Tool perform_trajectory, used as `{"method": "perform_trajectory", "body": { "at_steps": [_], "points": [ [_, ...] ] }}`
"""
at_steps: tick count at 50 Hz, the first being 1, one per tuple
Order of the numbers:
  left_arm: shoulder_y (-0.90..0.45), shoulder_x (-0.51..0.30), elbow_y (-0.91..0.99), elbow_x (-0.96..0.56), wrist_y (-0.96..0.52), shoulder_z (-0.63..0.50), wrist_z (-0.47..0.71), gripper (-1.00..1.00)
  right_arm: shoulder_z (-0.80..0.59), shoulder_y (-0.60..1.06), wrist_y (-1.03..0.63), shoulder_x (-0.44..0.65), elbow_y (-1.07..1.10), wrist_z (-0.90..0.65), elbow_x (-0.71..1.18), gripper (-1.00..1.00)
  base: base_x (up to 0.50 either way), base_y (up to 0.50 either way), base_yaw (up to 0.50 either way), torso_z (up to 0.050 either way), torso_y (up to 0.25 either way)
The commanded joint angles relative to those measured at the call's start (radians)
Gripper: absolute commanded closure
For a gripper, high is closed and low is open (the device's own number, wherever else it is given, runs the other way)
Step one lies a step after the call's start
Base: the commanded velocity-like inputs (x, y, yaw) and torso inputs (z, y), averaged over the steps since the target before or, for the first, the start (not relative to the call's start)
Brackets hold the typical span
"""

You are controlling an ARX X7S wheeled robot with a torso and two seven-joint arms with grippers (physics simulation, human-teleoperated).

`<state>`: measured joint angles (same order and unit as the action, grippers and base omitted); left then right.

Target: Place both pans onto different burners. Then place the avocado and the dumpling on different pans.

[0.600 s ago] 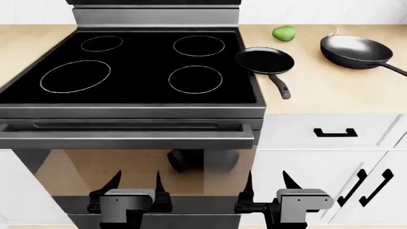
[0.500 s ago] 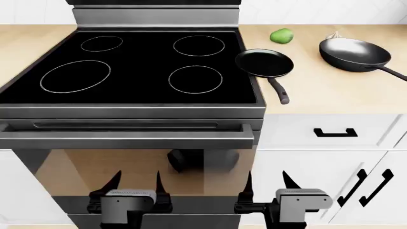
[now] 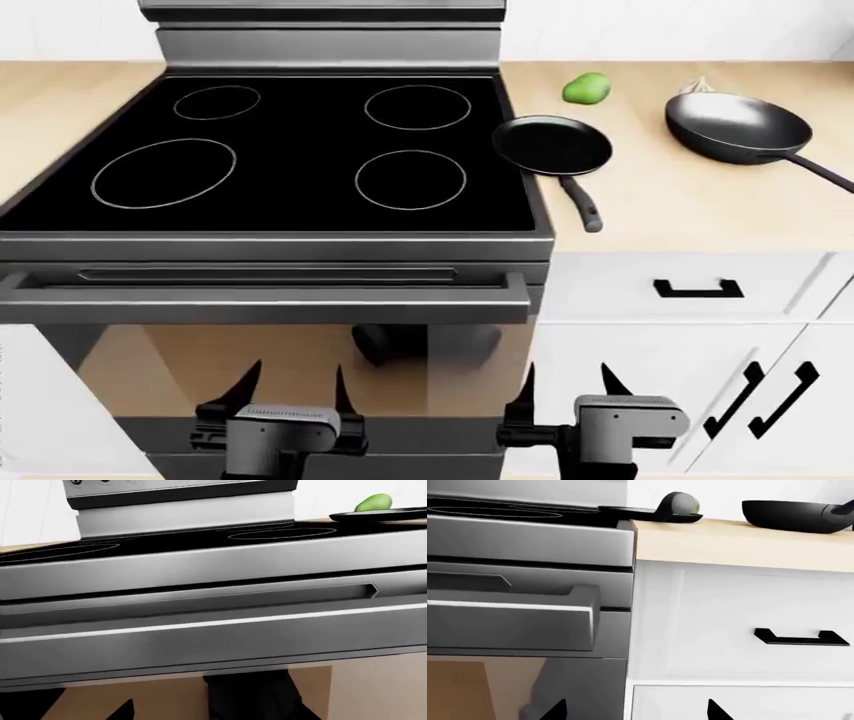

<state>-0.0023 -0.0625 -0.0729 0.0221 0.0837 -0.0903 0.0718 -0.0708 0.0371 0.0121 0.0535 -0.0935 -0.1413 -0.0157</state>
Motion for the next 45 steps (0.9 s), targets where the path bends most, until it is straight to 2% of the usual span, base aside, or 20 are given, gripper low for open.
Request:
{"method": "perform_trajectory", "body": {
  "at_steps": [1,34,45],
  "points": [
    [-0.004,-0.015,-0.018,-0.005,0.003,-0.024,0.021,-1.00,-0.021,0.006,0.026,0.016,-0.037,-0.027,0.014,-1.00,0.00,0.00,0.00,0.050,0.000],
    [-0.006,-0.046,-0.018,-0.052,-0.002,-0.065,0.054,-1.00,-0.054,0.014,0.045,0.041,-0.077,-0.041,0.091,-1.00,0.00,-0.01,0.00,0.048,0.000],
    [-0.038,-0.049,-0.215,-0.057,0.195,-0.076,0.054,-1.00,-0.063,0.009,0.026,0.056,-0.047,-0.049,0.112,-1.00,0.00,-0.50,0.00,0.000,0.000]
  ]
}}
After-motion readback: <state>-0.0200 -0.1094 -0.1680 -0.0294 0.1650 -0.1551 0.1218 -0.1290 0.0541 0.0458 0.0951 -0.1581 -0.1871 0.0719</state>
